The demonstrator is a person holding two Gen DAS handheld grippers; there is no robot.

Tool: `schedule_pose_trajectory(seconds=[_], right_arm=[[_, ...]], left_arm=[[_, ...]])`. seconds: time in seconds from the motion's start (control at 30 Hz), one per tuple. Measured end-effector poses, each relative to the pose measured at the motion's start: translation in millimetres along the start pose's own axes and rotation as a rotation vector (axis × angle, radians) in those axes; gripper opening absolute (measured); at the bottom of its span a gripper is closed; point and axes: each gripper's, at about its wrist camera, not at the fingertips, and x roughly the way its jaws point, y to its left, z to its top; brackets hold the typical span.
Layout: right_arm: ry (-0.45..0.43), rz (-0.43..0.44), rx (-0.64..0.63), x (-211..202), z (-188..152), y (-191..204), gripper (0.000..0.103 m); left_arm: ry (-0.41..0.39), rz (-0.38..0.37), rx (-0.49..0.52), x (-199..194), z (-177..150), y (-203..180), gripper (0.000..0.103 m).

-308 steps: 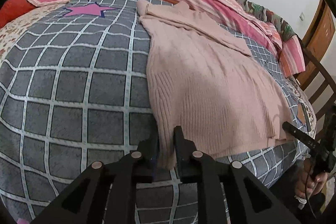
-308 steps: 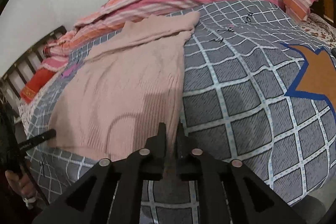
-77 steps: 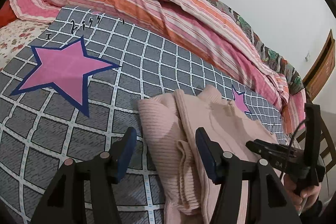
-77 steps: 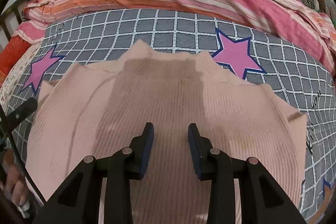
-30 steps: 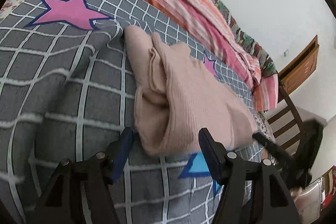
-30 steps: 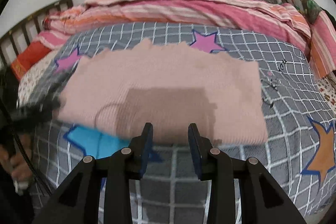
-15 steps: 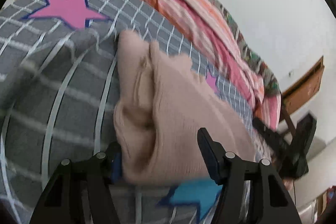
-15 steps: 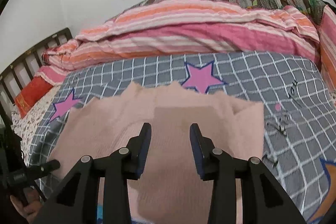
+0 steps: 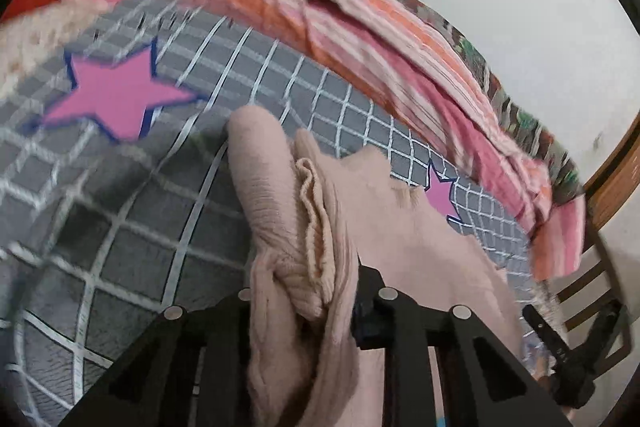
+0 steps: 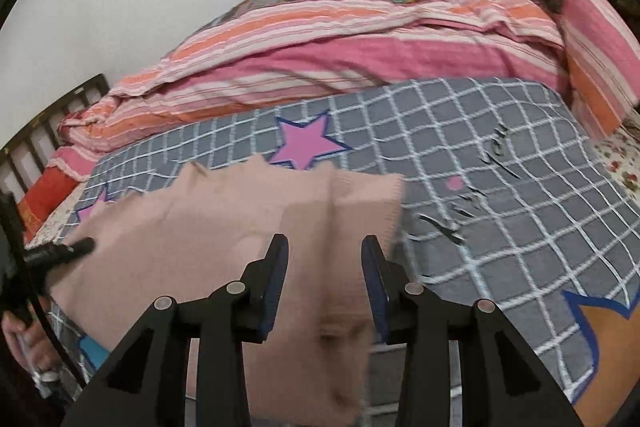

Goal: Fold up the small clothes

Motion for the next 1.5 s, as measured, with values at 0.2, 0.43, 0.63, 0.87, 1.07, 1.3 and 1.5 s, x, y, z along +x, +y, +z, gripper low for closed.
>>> schedule_pose_trajectory(seconds=[0.2, 0.43, 0.63, 0.87, 1.07, 1.3, 1.5], right_arm=[[-0.001, -0.031, 0.04, -8.0, -2.6, -28.4, 0.038], [-0.055, -0.117, 0.106, -31.1, -0.2, -75.5, 0.038], [-0.086, -0.15, 0.252, -54.0, -4.6, -132.9, 0.038], [-0.083, -0.123, 0.237, -61.9, -5.3, -141.1, 0.038], [-0.059, -0.004, 0.237, -56.9, -1.7, -126.0, 0.046], [-0.055, 0.262, 0.258, -46.9, 13.7, -79.0, 0.064], [-0.015, 0.257, 0.202, -21.6, 16.6, -34.9, 0.061]], left_arm=[[-0.035, 0.114, 0.174, -7.7, 11.4, -77.1, 0.021], [-0.042, 0.137, 0.318, 14.4, -1.1, -190.1, 0.021], [0.05, 0.081, 0.41, 73.2, -61.3, -271.0, 0.021], [0.131, -0.015, 0.518, 94.8, -112.7, -285.7, 0.046], [0.097, -0.241, 0.468, 36.7, -86.7, -245.5, 0.06], [0.034, -0.129, 0.446, 16.5, -55.8, -168.4, 0.062], [0.063, -0.104, 0.437, 42.4, -56.0, -118.6, 0.062]])
